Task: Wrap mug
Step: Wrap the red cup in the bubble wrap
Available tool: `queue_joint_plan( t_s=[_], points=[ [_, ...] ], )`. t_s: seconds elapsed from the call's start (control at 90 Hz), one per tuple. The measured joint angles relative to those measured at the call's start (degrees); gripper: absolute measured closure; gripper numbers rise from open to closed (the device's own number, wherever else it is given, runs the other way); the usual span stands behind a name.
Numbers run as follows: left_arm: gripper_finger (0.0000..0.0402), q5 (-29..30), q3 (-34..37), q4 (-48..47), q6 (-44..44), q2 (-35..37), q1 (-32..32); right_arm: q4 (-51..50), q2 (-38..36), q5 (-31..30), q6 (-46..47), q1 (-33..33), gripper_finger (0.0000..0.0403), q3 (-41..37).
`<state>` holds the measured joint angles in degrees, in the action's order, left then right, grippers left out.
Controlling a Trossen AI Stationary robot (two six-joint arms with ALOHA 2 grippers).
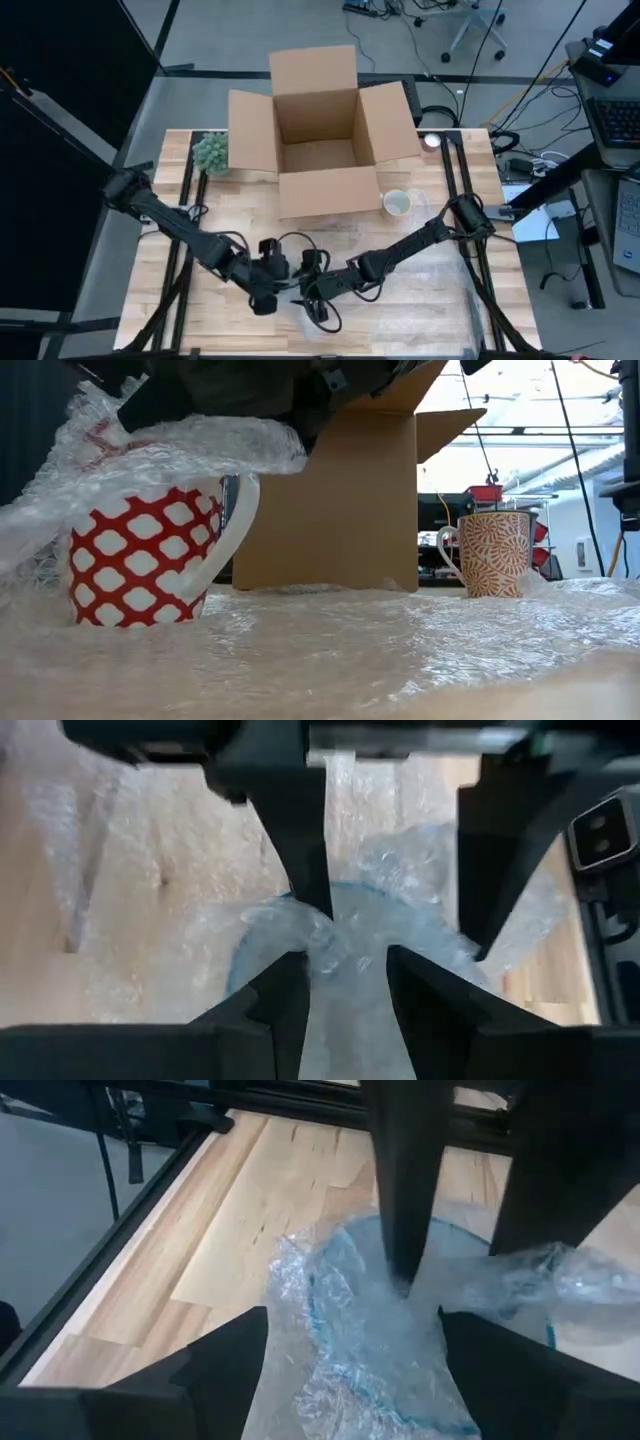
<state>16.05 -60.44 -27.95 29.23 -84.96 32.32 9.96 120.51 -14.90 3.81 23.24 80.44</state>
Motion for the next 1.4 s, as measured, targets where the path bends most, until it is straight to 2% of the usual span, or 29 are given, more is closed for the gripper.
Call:
queue_joint_plan(
  t_s=[0.2,0.367,0.478,0.911,1.4],
  points=[
    [0.0279,0.68,-0.1,0.41,-1.54,3.08,0.88,0.0,0.02,-0.07,-0.01,-0.01,0.0124,-0.02],
    [0.0279,0.52,-0.11,4.51,-4.14,2.83,2.87,0.07,0.02,-0.08,-0.09,-0.05,0.0124,-0.02],
    [0.0279,-2.54,-0.2,4.72,-4.28,0.65,3.09,0.14,0.02,-0.07,-0.17,-0.13,0.0124,-0.04],
    [0.0279,-3.97,-0.27,5.21,-4.43,-11.04,3.39,0.35,0.02,0.23,-0.02,-0.26,0.0124,-0.07],
    [0.0279,-7.26,-0.55,5.76,-3.27,-16.53,1.79,0.32,-0.79,0.16,-0.05,0.06,0.0124,-0.21]
  ],
)
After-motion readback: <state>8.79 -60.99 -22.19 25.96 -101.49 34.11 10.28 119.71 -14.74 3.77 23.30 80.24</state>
